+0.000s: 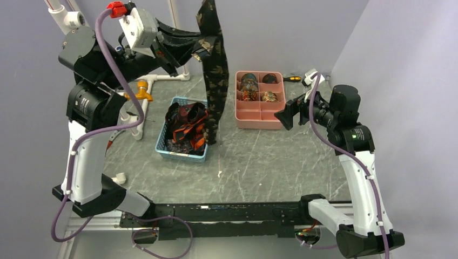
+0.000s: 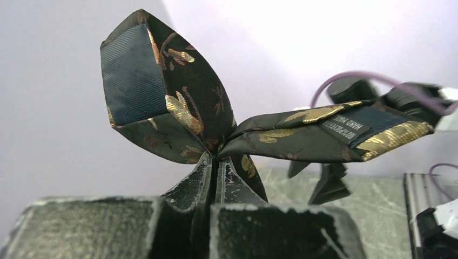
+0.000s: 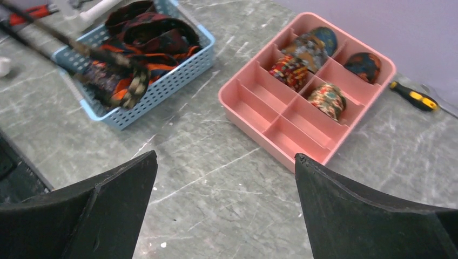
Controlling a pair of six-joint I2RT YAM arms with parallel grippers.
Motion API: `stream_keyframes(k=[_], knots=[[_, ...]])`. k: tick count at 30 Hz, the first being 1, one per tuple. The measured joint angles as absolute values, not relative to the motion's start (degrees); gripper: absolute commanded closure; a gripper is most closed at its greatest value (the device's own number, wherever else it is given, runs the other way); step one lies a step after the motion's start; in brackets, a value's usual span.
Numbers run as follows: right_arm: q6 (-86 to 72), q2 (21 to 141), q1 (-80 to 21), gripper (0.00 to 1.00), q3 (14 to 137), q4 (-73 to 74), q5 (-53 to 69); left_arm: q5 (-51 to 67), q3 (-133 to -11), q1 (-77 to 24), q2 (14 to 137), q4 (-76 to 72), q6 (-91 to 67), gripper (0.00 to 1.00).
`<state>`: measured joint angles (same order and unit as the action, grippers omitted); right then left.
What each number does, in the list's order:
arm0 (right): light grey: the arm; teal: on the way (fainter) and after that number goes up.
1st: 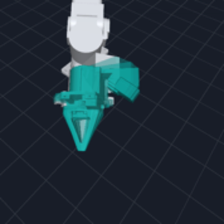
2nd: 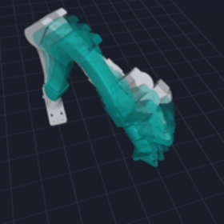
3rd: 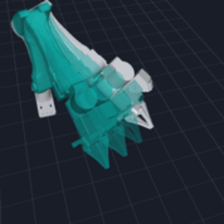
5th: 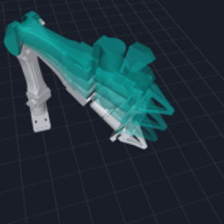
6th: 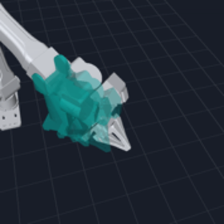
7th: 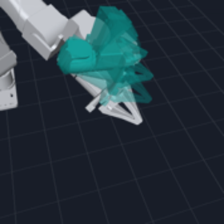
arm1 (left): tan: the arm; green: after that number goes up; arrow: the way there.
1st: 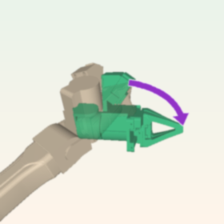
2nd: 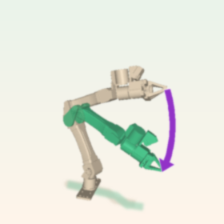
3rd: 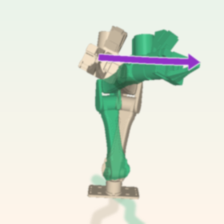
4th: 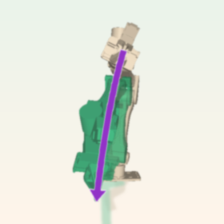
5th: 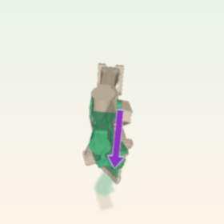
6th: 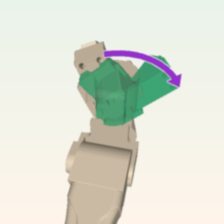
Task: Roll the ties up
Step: Place the tie at the center of the board.
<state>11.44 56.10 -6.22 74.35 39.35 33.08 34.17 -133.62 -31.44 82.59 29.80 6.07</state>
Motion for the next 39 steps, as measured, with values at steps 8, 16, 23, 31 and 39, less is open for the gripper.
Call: stream_keyframes(k=[8,16,23,31,39], knots=[[4.2,59.8,0.9,0.01,79.6,39.9,16.0,37.7,-131.5,-43.7,86.0,22.7,3.4,1.0],[3.9,64.9,22.0,0.01,82.7,44.2,11.1,40.1,-125.6,-48.3,100.4,22.1,2.8,1.0],[14.2,64.8,25.1,0.01,81.3,52.7,16.6,36.7,-115.3,-50.3,112.7,31.5,12.3,0.99],[26.0,65.6,25.1,0.01,75.3,62.2,24.1,31.1,-116.6,-51.5,117.6,46.9,24.3,0.01],[33.5,67.2,23.1,0.04,73.1,66.5,31.6,26.6,-81.4,-44.6,89.7,51.7,34.8,0.17]])
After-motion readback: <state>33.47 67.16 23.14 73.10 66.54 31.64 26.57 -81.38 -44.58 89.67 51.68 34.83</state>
